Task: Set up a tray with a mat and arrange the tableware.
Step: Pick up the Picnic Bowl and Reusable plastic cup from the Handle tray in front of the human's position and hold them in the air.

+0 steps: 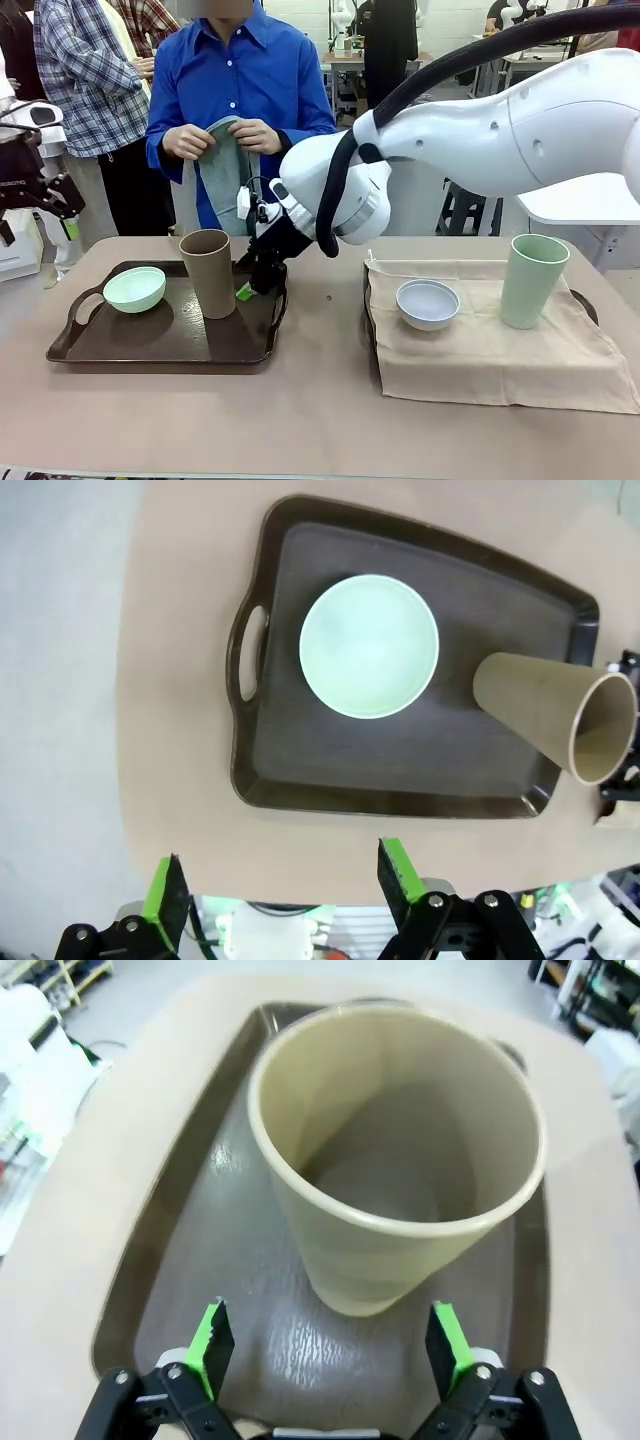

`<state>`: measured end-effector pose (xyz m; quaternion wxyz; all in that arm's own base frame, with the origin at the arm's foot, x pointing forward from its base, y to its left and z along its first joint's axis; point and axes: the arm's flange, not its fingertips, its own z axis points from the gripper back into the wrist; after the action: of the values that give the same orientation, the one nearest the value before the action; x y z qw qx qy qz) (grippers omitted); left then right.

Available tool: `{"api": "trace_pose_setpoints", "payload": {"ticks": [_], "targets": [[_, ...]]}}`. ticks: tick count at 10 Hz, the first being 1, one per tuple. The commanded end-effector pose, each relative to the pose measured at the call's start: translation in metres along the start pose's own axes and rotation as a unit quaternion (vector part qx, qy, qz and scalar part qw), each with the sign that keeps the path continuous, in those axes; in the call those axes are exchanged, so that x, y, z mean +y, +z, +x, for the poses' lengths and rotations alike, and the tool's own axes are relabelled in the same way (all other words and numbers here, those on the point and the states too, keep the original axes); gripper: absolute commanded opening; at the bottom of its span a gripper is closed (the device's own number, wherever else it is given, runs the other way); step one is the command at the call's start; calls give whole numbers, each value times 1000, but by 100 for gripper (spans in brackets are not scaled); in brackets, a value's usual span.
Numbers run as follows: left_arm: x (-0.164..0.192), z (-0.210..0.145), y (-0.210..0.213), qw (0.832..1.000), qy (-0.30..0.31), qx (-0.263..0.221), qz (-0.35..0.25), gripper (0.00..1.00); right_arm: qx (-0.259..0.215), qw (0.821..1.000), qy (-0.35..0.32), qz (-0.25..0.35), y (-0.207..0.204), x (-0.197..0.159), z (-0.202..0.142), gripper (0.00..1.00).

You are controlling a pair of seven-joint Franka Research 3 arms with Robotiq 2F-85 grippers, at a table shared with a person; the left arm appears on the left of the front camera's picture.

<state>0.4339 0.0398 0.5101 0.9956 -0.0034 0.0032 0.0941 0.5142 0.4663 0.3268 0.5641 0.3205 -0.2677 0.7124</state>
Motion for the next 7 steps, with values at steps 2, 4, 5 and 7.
{"api": "trace_pose_setpoints", "payload": {"ticks": [2, 4, 5, 7], "targets": [[-8, 15, -16, 999, -44, -10, -2, 100, -77, 997, 16, -19, 11, 16, -24, 100], [-14, 24, -24, 997, -71, -13, -3, 100, -94, 995, 7, -25, 3, 8, -21, 100], [-18, 34, -28, 996, -87, -14, -9, 100, -100, 995, 1, -23, -1, 3, -18, 100], [-22, 46, -35, 993, -113, -13, -22, 100, -112, 993, -15, -17, -11, -7, -13, 100]]}}
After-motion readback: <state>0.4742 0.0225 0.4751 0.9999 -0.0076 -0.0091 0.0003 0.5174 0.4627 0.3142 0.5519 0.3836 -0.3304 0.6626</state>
